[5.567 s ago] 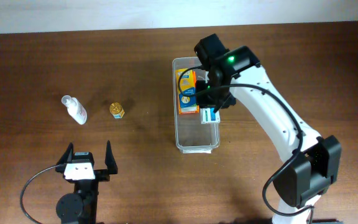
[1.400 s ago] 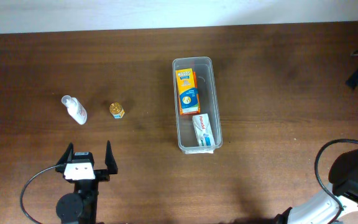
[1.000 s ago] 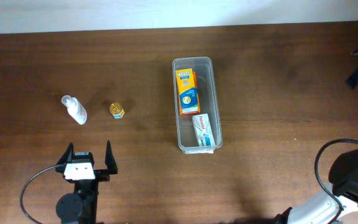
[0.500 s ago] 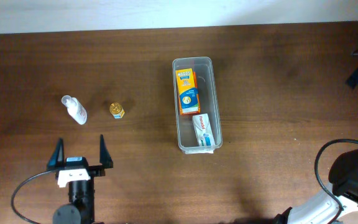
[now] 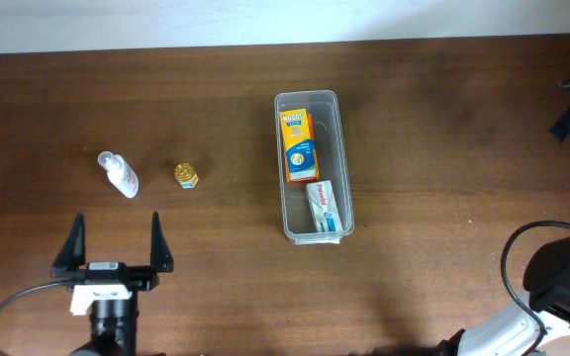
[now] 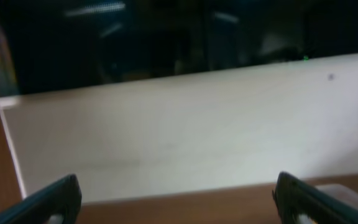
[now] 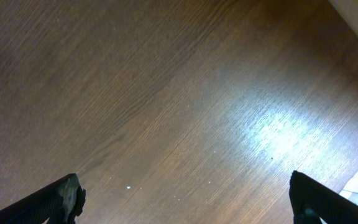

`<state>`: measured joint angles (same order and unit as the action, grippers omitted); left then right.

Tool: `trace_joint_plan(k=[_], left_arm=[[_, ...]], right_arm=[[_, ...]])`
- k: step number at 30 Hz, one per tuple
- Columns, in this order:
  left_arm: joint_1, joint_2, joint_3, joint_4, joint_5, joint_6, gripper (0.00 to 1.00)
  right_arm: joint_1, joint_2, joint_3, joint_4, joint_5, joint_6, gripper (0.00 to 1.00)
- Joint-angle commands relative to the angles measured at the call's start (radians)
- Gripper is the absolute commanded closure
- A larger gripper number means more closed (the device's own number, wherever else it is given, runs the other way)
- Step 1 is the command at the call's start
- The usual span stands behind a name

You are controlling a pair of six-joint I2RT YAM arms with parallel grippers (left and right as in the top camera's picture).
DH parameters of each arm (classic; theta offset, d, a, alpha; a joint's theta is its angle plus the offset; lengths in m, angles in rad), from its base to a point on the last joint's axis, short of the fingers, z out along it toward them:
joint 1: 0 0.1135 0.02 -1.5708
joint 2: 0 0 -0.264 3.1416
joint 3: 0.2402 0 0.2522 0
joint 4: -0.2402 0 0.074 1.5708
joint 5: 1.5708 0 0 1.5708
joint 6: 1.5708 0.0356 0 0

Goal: Pack container
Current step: 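Move the left gripper forward toward the white squeeze bottle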

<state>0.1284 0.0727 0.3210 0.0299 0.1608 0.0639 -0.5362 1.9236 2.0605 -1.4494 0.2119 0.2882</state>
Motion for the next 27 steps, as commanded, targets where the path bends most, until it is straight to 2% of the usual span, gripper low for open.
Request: trace_joint_plan(k=[1,12,14,20,24,27], left_arm=[[-0.001,0.12,0.218,-0.144,0.088,0.013,0.01],[-0.001,0.762,0.974,-0.932,0.158,0.002,0.01],[-0.001,0.858,1.064,-0.993,0.155,0.004,0.01],[-0.001,1.044,1.217,-1.011,0.127,0.058,0.01],[0.0,1.197,1.367,-1.139,0.013,0.059,0.01],[0.031,1.365,1.535,-1.264,-0.003,0.059,0.0]], right_arm=[[-0.001,-0.003,-0.005,0.003,-0.001,0.011,0.02],[-0.001,-0.003,-0.006,0.003,-0.001,0.011,0.02],[-0.001,-0.003,-0.006,0.003,-0.001,0.011,0.02],[-0.001,-0.003,-0.006,0.003,-0.001,0.011,0.01],[-0.001,-0.003,-0.006,0.003,-0.001,0.011,0.02],[-0.001,-0.003,-0.005,0.003,-0.001,0.011,0.02]])
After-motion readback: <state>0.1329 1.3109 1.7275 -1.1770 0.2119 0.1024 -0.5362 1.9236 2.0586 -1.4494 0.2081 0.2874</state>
